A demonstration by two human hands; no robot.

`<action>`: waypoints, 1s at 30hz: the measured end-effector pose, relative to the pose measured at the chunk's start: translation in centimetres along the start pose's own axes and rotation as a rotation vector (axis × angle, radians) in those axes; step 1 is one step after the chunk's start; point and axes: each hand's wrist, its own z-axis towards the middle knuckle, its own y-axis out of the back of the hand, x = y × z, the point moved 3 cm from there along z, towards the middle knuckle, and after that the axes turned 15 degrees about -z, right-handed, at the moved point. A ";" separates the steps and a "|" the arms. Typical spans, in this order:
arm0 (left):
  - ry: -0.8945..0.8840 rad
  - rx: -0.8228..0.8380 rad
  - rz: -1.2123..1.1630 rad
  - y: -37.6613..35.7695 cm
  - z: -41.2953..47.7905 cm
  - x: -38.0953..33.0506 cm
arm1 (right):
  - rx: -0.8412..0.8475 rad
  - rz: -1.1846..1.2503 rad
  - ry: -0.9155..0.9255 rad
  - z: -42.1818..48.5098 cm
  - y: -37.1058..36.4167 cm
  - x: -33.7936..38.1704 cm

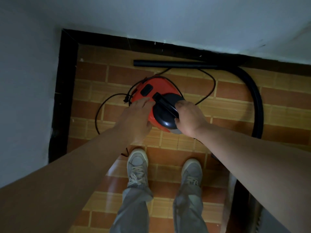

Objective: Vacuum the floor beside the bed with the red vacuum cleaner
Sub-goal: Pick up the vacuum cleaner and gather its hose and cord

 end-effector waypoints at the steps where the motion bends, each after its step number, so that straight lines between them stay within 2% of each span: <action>1: -0.010 -0.001 0.019 -0.1 0.2 -0.3 | -0.007 -0.006 0.013 -0.1 -0.1 -0.1; 9: -0.062 0.125 0.124 -2.6 2.1 -2.0 | 0.044 -0.125 0.130 -0.8 -0.7 -1.3; 14: -0.074 0.149 0.153 -4.2 2.7 -2.6 | 0.027 -0.116 0.109 -1.7 -1.1 -2.1; 17: -0.094 0.140 0.178 -4.7 3.2 -2.6 | -0.004 -0.062 0.004 -2.6 -1.4 -2.4; 21: -0.107 0.150 0.227 -5.3 4.2 -2.9 | -0.108 0.082 -0.344 -4.8 -1.3 -2.1; 24: -0.133 0.156 0.237 -5.4 5.0 -3.6 | -0.180 0.361 -0.601 -7.1 -1.7 -0.6; 25: -0.142 0.158 0.232 -5.4 5.3 -3.7 | -0.136 0.544 -0.694 -7.6 -2.2 -0.1; 28: -0.135 0.168 0.218 -5.5 5.7 -3.9 | 0.148 1.248 -0.979 -8.4 -3.4 2.0; 30: -0.125 0.186 0.224 -5.7 5.8 -3.9 | 0.235 1.658 -1.149 -8.1 -3.5 3.1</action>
